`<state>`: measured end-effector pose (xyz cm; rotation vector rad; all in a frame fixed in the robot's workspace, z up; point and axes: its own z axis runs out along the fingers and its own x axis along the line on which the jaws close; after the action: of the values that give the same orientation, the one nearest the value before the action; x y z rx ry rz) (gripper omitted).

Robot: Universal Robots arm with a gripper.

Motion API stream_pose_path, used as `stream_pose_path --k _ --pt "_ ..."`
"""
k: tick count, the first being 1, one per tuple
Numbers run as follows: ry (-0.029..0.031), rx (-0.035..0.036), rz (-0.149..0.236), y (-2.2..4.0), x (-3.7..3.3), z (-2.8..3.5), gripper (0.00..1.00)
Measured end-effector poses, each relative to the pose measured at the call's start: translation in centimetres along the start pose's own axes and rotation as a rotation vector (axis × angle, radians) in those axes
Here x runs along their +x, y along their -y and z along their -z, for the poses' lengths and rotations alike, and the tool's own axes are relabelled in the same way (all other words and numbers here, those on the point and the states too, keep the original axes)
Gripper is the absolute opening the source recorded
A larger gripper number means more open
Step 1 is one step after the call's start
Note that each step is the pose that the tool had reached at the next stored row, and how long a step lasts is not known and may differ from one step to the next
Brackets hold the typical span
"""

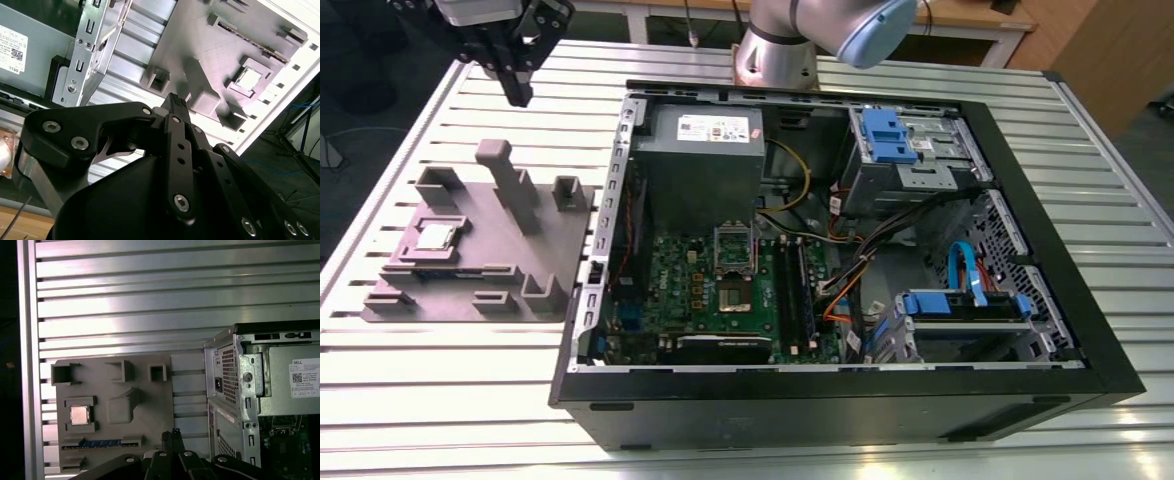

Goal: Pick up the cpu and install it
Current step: 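Reach for the cpu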

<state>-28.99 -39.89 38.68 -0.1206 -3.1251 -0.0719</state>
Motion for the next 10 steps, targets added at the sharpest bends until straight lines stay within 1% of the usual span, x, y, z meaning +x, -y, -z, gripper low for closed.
stream_pose_path --k 10 --pt "0.0000 0.0000 0.000 0.05 0.63 -0.01 0.10"
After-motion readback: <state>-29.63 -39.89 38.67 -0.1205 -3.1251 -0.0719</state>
